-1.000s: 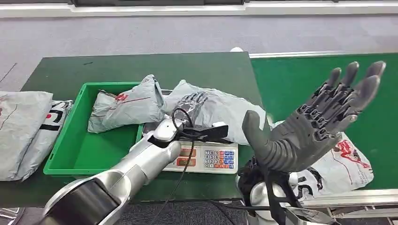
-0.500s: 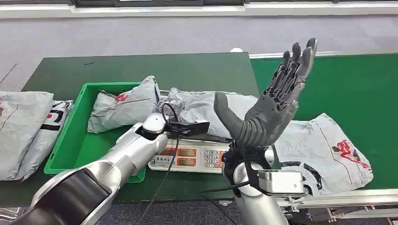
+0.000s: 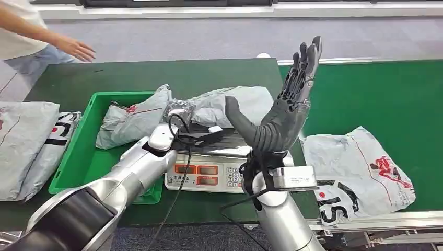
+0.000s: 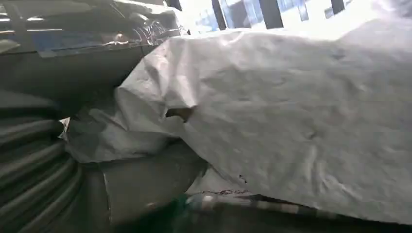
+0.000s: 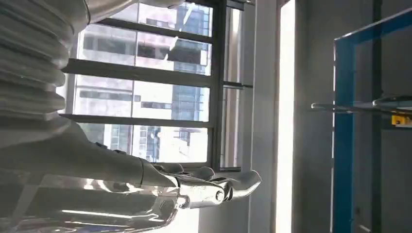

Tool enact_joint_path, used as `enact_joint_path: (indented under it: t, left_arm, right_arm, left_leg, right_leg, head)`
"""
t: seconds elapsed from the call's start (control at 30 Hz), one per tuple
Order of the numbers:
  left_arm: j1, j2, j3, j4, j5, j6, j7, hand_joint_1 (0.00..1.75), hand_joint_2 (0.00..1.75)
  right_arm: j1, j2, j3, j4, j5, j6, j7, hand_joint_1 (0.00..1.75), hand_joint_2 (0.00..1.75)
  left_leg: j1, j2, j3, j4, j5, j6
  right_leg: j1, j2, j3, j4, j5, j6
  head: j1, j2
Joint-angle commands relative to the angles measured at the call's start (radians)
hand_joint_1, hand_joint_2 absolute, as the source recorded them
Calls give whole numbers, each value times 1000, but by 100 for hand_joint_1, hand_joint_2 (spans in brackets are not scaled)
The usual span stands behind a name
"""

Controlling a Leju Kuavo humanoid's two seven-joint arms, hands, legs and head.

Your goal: Moved the parcel from conveyor to table for the left to box.

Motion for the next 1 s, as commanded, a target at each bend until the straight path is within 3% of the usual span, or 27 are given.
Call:
enact_joint_path:
  t: [0.03,0.2,0.3,0.4,0.57,0.67,0.7,0.73,0.97,1.0]
  left_arm:
    - [-35,61,238,-111,131,377,-115,175,175]
    - [78,93,709,-394,51,377,-369,175,175]
    - [75,164,892,-301,305,377,-675,175,175]
    - [109,203,932,-317,386,377,-754,175,175]
    - [149,219,944,-339,439,374,-781,175,175]
    - [265,264,903,-391,461,345,-729,175,175]
    - [329,277,881,-421,462,317,-651,175,175]
    - [369,273,904,-445,470,311,-678,175,175]
    - [369,273,904,-445,470,311,-678,175,175]
    - [372,276,885,-427,472,294,-613,175,175]
  right_arm:
    - [-40,-37,-39,160,47,-5,0,0,175]
    - [-10,-58,-83,192,64,-5,0,0,175]
    - [131,-100,-68,-1,63,-5,0,0,175]
    - [218,-122,-46,-102,75,-5,0,0,175]
    - [244,-137,-29,-145,70,-5,0,0,175]
    - [278,-170,-2,-205,77,-5,0,0,175]
    - [282,-190,4,-212,76,-5,0,0,175]
    - [283,-199,4,-217,69,-5,0,0,175]
    - [283,-199,4,-217,69,-5,0,0,175]
    - [275,-202,2,-213,75,-5,0,0,175]
  left_leg:
    - [1,2,0,0,0,0]
    - [1,2,0,-1,0,0]
    - [1,5,2,-2,0,0]
    - [1,6,5,-5,0,0]
    - [1,8,3,-3,-2,-1]
    - [0,6,5,-6,-1,-1]
    - [0,4,3,-5,-1,-1]
    - [0,6,7,-8,-1,-1]
    - [2,6,2,-4,-4,-3]
    - [2,5,1,-3,-4,-3]
  right_leg:
    - [1,2,0,-1,1,0]
    - [1,2,0,-1,1,0]
    - [1,4,0,-3,1,0]
    - [1,6,2,-4,1,-1]
    - [2,9,-2,-1,0,-2]
    - [3,6,1,-5,-1,-2]
    - [2,4,0,-3,-2,-3]
    - [1,6,3,-6,-1,-3]
    - [2,6,-2,-2,-3,-5]
    - [2,5,-3,-1,-3,-5]
  head:
    - [0,0]
    - [0,0]
    - [0,0]
    - [0,0]
    - [0,0]
    - [0,0]
    - [0,0]
    - [0,0]
    - [0,0]
    - [0,0]
